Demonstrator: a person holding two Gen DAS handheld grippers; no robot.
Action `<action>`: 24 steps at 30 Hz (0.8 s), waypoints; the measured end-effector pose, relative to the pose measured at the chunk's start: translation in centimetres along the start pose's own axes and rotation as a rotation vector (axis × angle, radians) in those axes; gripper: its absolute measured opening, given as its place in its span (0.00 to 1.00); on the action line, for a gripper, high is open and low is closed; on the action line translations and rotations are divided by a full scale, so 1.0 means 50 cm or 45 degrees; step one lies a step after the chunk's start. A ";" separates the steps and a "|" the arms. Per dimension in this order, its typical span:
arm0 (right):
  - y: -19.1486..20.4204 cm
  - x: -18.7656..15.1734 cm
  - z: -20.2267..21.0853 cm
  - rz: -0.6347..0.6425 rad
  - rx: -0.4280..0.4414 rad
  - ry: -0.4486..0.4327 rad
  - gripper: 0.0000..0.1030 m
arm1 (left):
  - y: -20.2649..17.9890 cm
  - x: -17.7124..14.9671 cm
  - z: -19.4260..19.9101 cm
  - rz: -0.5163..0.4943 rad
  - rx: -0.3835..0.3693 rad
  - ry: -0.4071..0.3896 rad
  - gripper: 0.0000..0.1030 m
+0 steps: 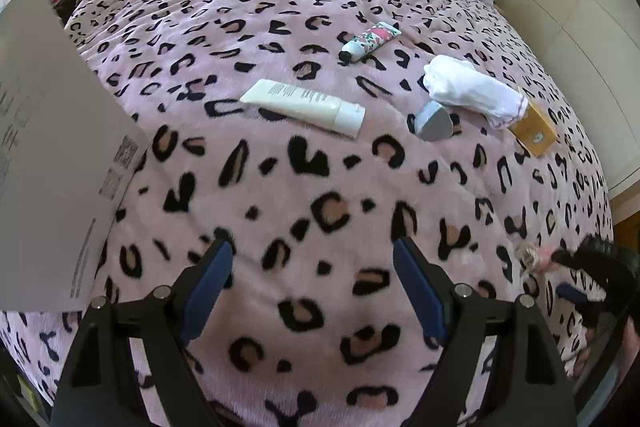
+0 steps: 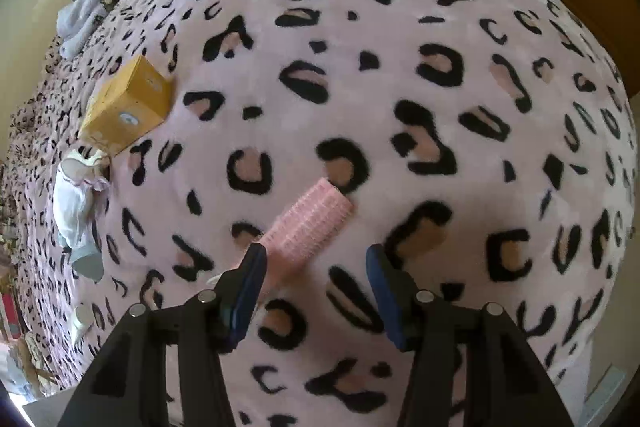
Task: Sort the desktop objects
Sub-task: 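Close the left tool on the white tube while the right tool grips the pink hair roller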
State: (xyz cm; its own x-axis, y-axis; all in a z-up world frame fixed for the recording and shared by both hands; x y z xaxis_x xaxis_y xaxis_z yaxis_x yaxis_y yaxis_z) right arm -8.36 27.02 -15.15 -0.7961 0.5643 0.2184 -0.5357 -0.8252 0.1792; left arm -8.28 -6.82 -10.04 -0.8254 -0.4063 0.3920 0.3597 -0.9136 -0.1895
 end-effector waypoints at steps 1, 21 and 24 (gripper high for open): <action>0.000 -0.004 0.006 0.017 -0.017 0.014 0.52 | -0.002 0.007 -0.002 0.001 -0.005 0.001 0.82; -0.009 -0.010 -0.011 -0.220 0.069 0.077 0.65 | -0.002 0.142 -0.185 0.113 0.077 0.153 0.93; -0.002 -0.016 0.012 -0.269 0.216 0.032 0.65 | 0.000 0.141 -0.178 0.113 0.072 0.108 0.93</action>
State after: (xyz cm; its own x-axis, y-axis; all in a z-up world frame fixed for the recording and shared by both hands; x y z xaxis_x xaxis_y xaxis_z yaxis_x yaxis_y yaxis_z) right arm -7.50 26.65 -14.78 -0.6796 0.7210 0.1354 -0.6376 -0.6718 0.3770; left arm -17.99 -9.55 -15.29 -0.8221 -0.4849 0.2983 0.4549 -0.8746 -0.1678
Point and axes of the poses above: each gripper's, at about its wrist camera, not at the fingertips, and z roughly against the way its jaws point, y to its left, x to its top, the point moved 1 cm from there along -z, roughly the way its jaws point, and after that the axes turned 13 degrees about z, right-handed, at the moved point
